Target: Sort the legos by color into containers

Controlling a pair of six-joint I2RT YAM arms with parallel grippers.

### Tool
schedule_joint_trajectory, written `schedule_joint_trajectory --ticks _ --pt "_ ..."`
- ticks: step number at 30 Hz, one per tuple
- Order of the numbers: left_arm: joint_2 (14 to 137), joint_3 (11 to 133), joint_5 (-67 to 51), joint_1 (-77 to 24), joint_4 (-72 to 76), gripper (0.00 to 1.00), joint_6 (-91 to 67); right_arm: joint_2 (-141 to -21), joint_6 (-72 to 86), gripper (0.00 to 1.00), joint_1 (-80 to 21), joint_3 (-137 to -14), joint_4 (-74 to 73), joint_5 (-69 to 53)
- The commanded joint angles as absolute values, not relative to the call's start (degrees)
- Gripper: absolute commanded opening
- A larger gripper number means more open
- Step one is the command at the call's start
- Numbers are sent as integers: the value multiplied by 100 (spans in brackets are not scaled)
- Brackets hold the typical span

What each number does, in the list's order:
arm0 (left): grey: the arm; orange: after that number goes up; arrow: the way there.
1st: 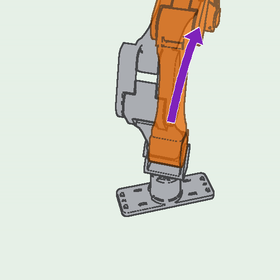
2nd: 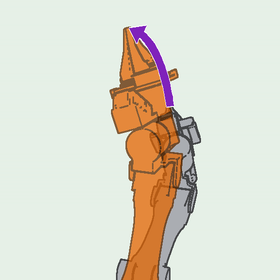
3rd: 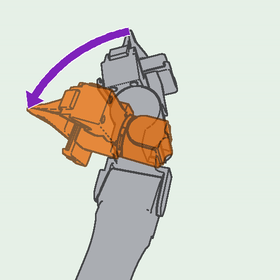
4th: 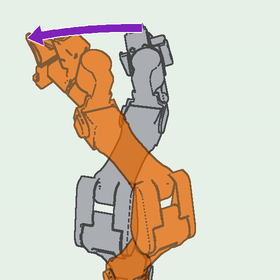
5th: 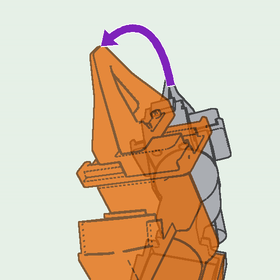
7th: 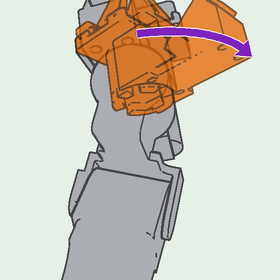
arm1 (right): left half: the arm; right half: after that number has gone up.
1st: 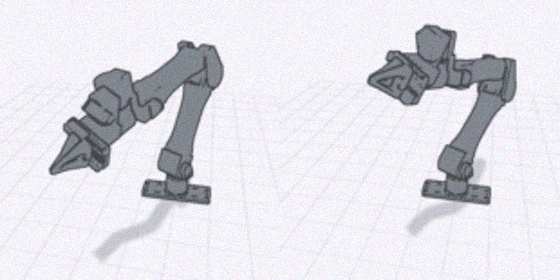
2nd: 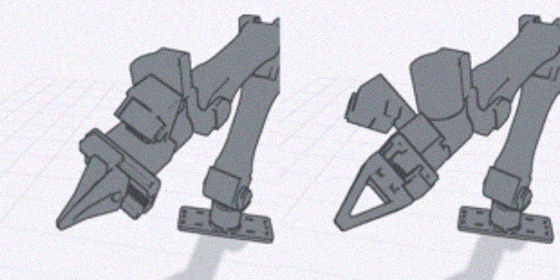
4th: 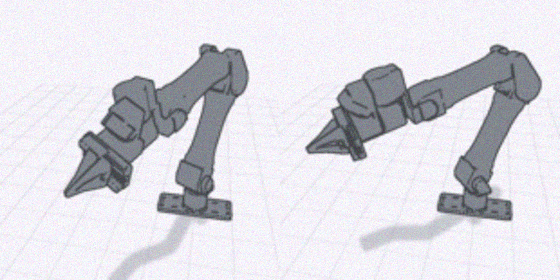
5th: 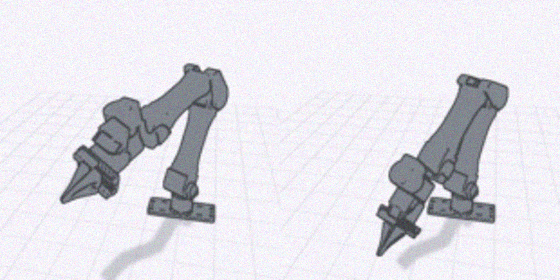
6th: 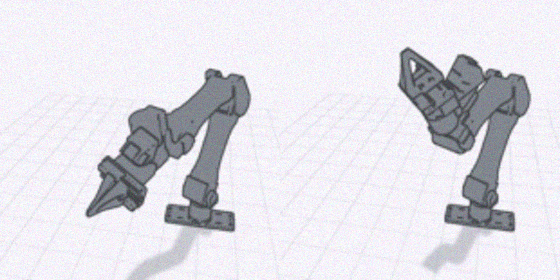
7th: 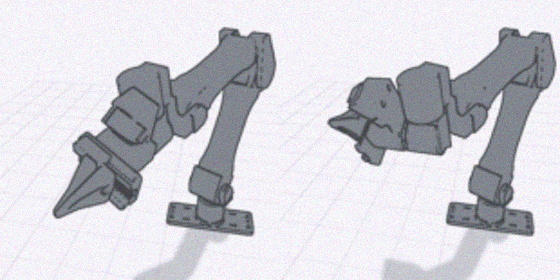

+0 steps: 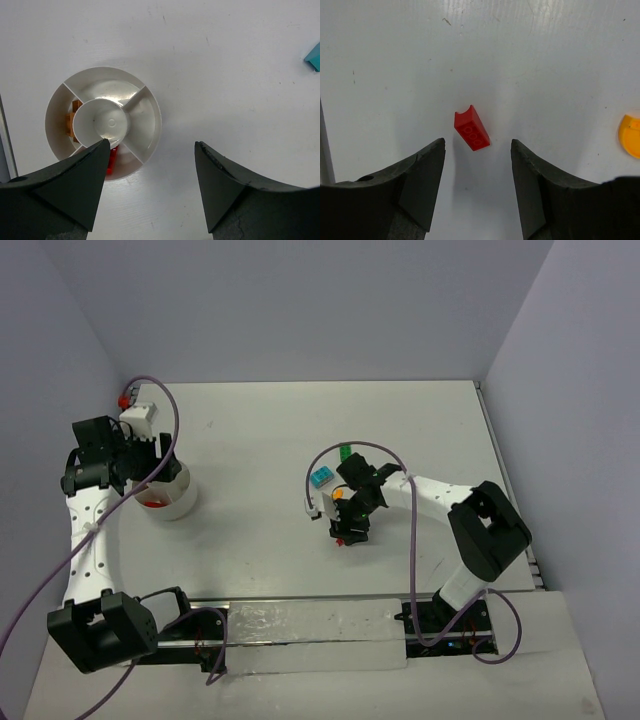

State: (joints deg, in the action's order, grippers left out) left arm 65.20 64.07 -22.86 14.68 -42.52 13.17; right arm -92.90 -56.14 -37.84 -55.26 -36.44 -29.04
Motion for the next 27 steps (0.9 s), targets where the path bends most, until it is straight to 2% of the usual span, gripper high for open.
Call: schedule_joint_trajectory --ticks 1,8,12,13,14,17,21,25,27 --pt "6583 6610 -2478 1442 -4201 78 1345 -9377 -5886 62 -3910 -5415 -3428 -2990" --pt "6617 6653 -2496 1450 -4245 78 1336 -9448 -6018 62 -4085 -5371 -3419 -2850" --pt "6600 6636 -2506 1441 -4217 78 1326 -9457 -6028 56 -4182 -5303 -3362 -2709" --pt "6592 6636 -2513 1441 -4202 78 1319 -9457 -6021 50 -4234 -5266 -3332 -2657" --pt "6600 6636 -2514 1441 -4201 78 1318 -9457 -6012 50 -4236 -5265 -3315 -2622" --pt "6609 6644 -2522 1450 -4193 78 1310 -9466 -5960 38 -4306 -5213 -3245 -2515" --pt "6549 6631 -2662 1445 -4156 78 1253 -9448 -5872 27 -4324 -5181 -3158 -2447" --pt "6402 6541 -3130 1442 -4054 77 1093 -9329 -5527 2 -4324 -5211 -2983 -2443" --pt "6245 6505 -3425 1450 -4010 77 1020 -9207 -5299 0 -4324 -5313 -2944 -2548"
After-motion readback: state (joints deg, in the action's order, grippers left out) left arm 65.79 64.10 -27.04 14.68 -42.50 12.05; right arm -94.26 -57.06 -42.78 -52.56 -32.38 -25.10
